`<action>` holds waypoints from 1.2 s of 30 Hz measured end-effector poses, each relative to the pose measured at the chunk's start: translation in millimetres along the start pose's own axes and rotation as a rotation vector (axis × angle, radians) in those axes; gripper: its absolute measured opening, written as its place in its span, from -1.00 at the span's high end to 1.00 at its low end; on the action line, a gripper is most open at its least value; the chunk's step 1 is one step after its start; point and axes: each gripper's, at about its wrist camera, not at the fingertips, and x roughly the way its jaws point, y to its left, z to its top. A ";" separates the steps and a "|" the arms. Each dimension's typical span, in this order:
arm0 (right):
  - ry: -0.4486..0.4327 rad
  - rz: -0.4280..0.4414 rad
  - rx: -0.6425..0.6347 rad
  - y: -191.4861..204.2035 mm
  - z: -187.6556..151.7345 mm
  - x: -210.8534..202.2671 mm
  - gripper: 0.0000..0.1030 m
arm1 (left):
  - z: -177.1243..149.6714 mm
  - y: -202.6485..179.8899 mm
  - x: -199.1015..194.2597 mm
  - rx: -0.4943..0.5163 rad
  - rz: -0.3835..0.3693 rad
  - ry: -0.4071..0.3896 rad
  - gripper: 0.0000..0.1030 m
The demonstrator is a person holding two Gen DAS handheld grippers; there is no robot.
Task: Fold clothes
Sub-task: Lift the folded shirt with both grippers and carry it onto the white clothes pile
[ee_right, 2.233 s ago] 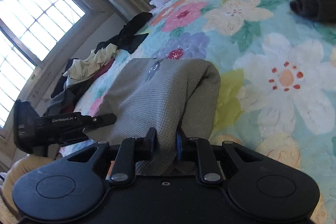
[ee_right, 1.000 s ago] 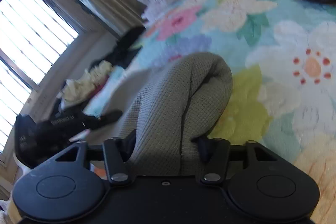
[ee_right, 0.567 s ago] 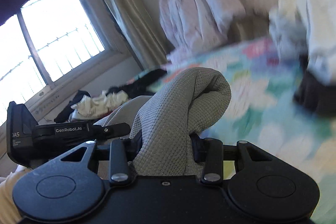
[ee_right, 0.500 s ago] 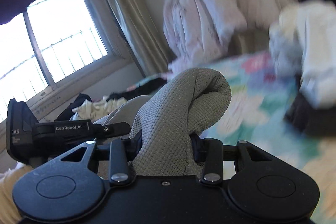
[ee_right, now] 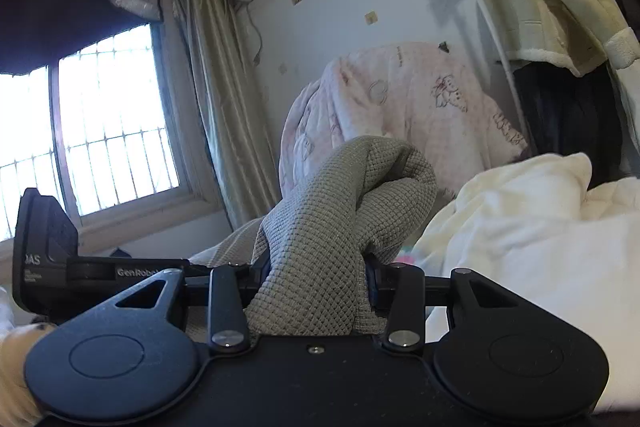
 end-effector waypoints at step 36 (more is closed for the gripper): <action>0.023 -0.540 0.153 -219.8 2.2 -13.4 -0.35 | -31.6 -92.6 210.6 -0.012 -0.059 0.242 0.29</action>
